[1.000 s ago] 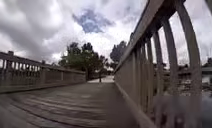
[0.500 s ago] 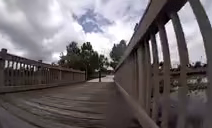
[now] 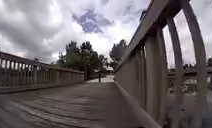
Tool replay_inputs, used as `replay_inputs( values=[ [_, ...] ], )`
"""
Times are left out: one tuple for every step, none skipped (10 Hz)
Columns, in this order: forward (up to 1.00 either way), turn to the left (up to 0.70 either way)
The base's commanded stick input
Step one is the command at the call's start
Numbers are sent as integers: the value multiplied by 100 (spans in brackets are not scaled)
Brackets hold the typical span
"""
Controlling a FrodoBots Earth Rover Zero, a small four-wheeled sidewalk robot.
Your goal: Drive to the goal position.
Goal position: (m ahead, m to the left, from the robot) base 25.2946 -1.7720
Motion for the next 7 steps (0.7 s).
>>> replay_inputs(
  values=[
    [52, 3],
    [52, 3],
    [52, 3],
    [52, 3],
    [52, 3],
    [52, 3],
    [52, 3]
  ],
)
